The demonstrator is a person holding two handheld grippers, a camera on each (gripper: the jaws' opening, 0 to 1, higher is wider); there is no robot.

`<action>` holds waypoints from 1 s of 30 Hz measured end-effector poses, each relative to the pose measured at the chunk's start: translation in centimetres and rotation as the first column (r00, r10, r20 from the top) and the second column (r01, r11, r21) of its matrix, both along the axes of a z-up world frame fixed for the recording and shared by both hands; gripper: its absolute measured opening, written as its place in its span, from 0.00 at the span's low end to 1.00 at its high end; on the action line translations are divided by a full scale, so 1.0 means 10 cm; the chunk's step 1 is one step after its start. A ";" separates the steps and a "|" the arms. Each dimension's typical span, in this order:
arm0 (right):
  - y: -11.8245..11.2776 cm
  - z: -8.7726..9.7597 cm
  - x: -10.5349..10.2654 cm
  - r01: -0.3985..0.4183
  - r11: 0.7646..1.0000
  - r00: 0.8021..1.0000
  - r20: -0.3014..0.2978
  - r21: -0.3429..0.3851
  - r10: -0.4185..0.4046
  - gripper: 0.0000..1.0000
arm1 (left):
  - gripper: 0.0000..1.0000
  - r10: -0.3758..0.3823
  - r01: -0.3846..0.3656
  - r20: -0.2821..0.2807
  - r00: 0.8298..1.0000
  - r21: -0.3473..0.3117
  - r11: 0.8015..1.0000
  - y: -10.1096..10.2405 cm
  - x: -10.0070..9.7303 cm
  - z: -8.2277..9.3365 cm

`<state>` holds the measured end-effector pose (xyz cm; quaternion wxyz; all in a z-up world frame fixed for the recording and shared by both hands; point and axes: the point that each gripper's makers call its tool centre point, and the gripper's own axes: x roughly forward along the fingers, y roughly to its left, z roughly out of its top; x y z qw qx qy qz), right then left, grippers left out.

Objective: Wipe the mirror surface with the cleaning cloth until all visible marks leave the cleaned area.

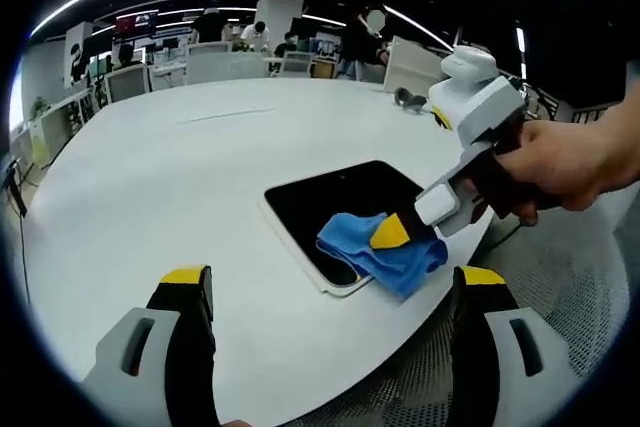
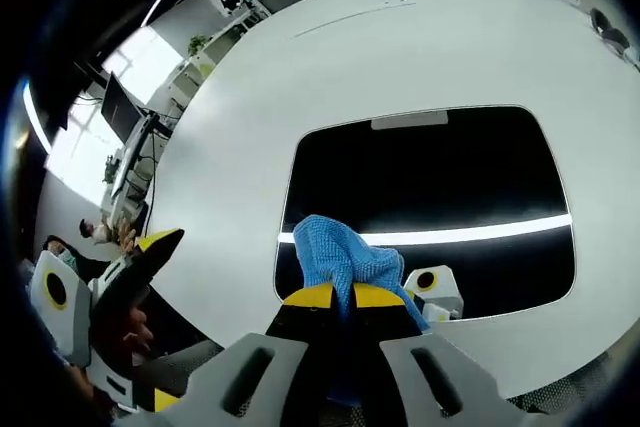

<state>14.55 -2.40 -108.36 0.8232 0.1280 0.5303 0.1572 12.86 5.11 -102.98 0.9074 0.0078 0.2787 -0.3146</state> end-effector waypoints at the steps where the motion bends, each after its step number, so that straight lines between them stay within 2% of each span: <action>1: 0.03 0.00 0.00 -0.004 1.000 1.000 0.000 0.001 0.004 0.00 | 0.99 -0.001 0.001 -0.001 1.000 0.000 1.000 0.00 0.00 0.00; 9: 0.11 0.00 -0.02 -0.021 1.000 1.000 0.004 -0.001 0.021 0.00 | 0.99 -0.004 0.004 0.002 1.000 -0.007 1.000 -0.02 0.00 0.02; 30: 0.13 0.00 -0.01 -0.024 1.000 1.000 0.007 0.010 0.024 0.00 | 0.99 -0.013 0.013 0.005 1.000 -0.005 1.000 -0.03 0.00 0.01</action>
